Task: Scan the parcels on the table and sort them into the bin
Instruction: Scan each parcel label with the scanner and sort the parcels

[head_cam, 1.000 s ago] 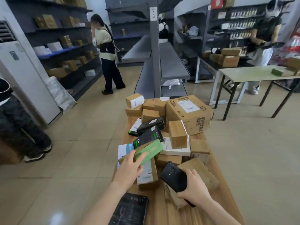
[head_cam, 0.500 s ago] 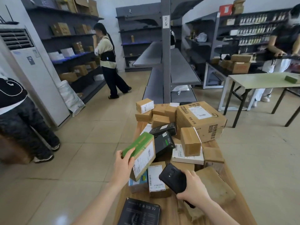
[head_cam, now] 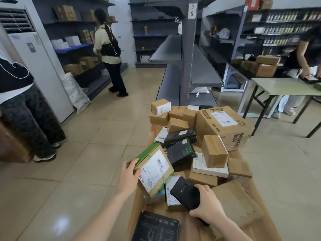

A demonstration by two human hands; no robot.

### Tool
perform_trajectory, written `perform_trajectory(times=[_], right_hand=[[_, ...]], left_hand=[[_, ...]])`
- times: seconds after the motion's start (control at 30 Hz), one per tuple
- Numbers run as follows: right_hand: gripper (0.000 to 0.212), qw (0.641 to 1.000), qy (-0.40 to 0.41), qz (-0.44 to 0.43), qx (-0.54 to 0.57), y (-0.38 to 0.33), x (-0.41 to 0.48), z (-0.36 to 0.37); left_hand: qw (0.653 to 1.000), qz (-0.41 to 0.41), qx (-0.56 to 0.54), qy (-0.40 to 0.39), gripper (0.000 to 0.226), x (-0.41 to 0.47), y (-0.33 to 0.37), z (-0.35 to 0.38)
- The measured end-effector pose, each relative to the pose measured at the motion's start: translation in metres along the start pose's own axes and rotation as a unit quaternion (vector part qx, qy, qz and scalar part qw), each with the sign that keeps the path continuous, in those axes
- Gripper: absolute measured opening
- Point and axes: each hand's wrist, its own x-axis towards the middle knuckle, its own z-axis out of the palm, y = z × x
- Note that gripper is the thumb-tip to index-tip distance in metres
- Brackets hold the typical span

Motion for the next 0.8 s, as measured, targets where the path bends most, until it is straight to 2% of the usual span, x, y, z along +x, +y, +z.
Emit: perform_trajectory(times=[0.17, 0.3, 0.47, 0.57, 0.63, 0.8], right_hand=[[0.094, 1.0, 0.009, -0.002, -0.008, 0.0, 0.001, -0.005], [0.092, 1.0, 0.018, -0.005, -0.016, 0.002, -0.002, -0.009], [0.095, 1.0, 0.005, 0.005, -0.016, 0.007, -0.007, -0.004], [0.094, 1.0, -0.003, 0.014, -0.018, 0.011, -0.009, -0.001], [0.094, 1.0, -0.004, 0.016, -0.018, 0.014, -0.01, 0.0], [0.095, 0.999, 0.001, 0.021, -0.029, 0.019, -0.008, 0.0]], left_hand=[[1.0, 0.011, -0.002, -0.013, 0.033, 0.001, -0.013, -0.008], [0.998, 0.011, -0.004, -0.063, 0.028, -0.001, -0.02, -0.001], [0.991, -0.041, -0.048, -0.114, 0.028, -0.001, -0.018, 0.018], [0.989, -0.066, -0.036, -0.131, 0.039, -0.001, -0.021, 0.032], [0.982, -0.075, -0.032, -0.169, 0.058, -0.004, -0.025, 0.042], [0.978, -0.016, 0.031, -0.205, 0.103, -0.017, -0.022, 0.047]])
